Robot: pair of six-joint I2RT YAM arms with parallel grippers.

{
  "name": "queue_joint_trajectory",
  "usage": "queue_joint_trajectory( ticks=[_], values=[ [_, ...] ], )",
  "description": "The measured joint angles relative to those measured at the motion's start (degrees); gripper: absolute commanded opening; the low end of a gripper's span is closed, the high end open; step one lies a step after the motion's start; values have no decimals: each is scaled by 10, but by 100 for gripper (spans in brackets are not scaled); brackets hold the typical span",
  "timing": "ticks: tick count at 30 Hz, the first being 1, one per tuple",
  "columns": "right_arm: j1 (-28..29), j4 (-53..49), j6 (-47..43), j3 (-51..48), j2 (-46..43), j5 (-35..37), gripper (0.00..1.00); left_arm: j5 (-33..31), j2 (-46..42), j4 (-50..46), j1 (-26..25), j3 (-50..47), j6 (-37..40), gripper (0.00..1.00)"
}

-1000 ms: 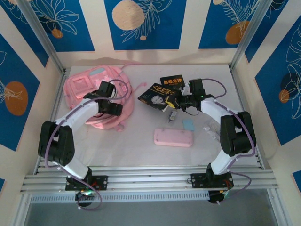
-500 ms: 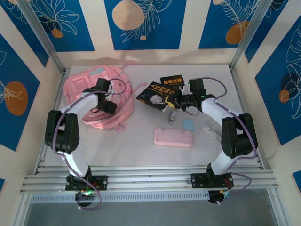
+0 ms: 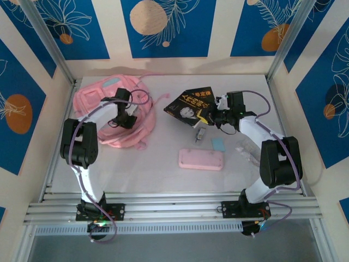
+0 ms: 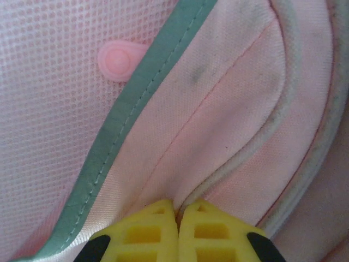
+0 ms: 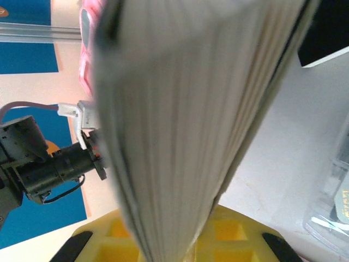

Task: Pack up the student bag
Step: Open the student bag at the top-left of the table, then place the book in the student bag.

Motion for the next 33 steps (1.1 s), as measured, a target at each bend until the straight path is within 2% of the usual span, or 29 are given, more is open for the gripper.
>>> queue_joint_trajectory(
  ticks=[10,17,22,27,33],
  values=[
    [-34,-30,-14,-5,-74,13,0,102,-28,-49,2,68,-81,0],
    [-37,-31,-17,-28,-91,12,0,142,-51,-75,2,143,-118,0],
    [-21,-36,-17,-42,-93,12,0,158,-50,-95,3,170,-132,0],
    [6,-35,-18,-42,-107,9,0,181,-50,-116,10,236,-141,0],
    [45,-16,-15,-42,-110,1,0,236,-49,-112,25,261,-172,0]
  ],
)
